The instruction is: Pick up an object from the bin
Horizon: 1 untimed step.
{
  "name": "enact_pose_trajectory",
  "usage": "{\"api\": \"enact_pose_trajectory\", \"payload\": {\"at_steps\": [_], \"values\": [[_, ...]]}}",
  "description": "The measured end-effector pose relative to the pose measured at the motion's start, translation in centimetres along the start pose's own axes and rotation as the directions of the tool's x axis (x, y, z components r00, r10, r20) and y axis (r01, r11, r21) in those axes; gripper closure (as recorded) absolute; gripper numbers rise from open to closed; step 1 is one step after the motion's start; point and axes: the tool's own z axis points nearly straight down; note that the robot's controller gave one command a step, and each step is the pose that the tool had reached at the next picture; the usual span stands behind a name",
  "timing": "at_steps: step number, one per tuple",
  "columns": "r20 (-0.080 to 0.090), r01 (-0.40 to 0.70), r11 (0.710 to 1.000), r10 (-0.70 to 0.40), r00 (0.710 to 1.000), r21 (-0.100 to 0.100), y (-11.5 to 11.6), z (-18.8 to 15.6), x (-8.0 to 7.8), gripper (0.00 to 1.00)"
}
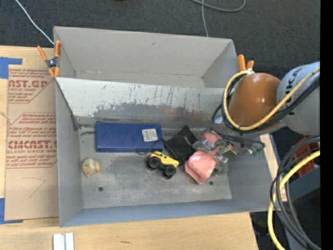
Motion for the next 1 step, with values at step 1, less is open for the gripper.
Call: {"api": "enact_pose_trajectory", "payload": {"at_steps": [1], "values": [[0.000,0.000,1.000,0.000,1.000,0.000,0.00,0.00,0.00,1.00]]}}
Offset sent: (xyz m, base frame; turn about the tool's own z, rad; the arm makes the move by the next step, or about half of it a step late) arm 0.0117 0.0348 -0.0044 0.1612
